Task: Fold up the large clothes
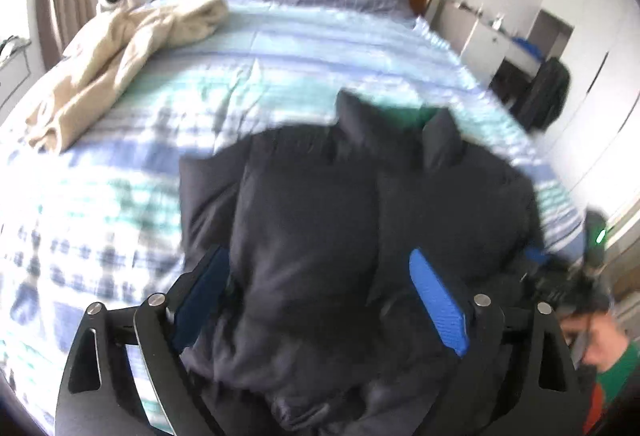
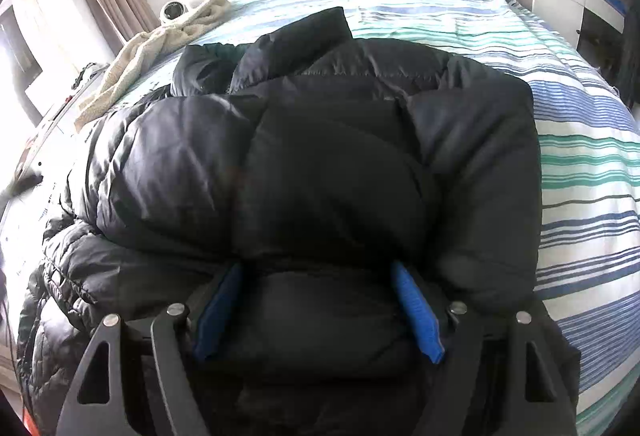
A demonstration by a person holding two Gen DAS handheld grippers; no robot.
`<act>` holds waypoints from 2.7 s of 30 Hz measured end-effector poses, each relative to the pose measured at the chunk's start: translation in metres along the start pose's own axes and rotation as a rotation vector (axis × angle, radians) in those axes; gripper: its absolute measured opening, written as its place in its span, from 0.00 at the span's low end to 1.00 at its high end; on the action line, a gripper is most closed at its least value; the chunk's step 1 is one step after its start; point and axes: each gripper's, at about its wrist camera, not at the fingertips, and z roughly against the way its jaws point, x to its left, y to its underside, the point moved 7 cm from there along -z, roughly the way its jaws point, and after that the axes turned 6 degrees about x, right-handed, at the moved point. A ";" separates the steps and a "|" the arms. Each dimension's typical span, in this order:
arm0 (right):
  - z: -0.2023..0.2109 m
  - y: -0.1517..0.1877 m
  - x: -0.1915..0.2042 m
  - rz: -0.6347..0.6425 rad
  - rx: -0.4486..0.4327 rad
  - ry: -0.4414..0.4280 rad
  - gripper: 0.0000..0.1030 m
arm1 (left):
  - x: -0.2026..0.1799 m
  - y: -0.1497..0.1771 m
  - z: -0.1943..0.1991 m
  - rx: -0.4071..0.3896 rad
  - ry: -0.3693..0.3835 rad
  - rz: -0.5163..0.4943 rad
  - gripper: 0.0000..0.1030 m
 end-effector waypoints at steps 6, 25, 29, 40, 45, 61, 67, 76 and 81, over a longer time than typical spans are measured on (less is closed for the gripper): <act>0.006 0.006 -0.004 -0.006 -0.019 -0.005 0.75 | 0.002 -0.024 -0.079 0.089 -0.050 -0.018 0.90; 0.004 0.010 -0.005 -0.009 -0.098 0.004 0.76 | 0.025 -0.006 -0.141 0.048 -0.064 0.097 0.95; 0.004 0.008 -0.003 0.006 -0.087 0.029 0.76 | 0.019 -0.004 -0.130 0.080 -0.071 0.084 0.95; 0.129 0.078 0.023 0.121 -0.031 0.039 0.76 | -0.069 0.125 0.046 0.048 0.099 -0.164 0.92; 0.146 0.189 0.036 0.117 0.035 0.022 0.76 | -0.079 0.225 0.061 0.053 0.137 -0.108 0.95; 0.131 0.220 0.038 0.074 -0.091 0.157 0.80 | -0.071 0.255 0.040 0.001 0.062 -0.084 0.99; 0.151 0.217 0.042 0.053 -0.077 0.185 0.79 | -0.072 0.258 0.057 0.040 0.039 -0.039 0.98; 0.224 0.239 0.047 0.085 -0.193 0.219 0.79 | -0.040 0.276 0.131 0.002 0.026 0.052 0.98; 0.220 0.246 0.042 0.056 -0.168 0.235 0.79 | -0.018 0.279 0.141 0.023 -0.100 0.041 0.98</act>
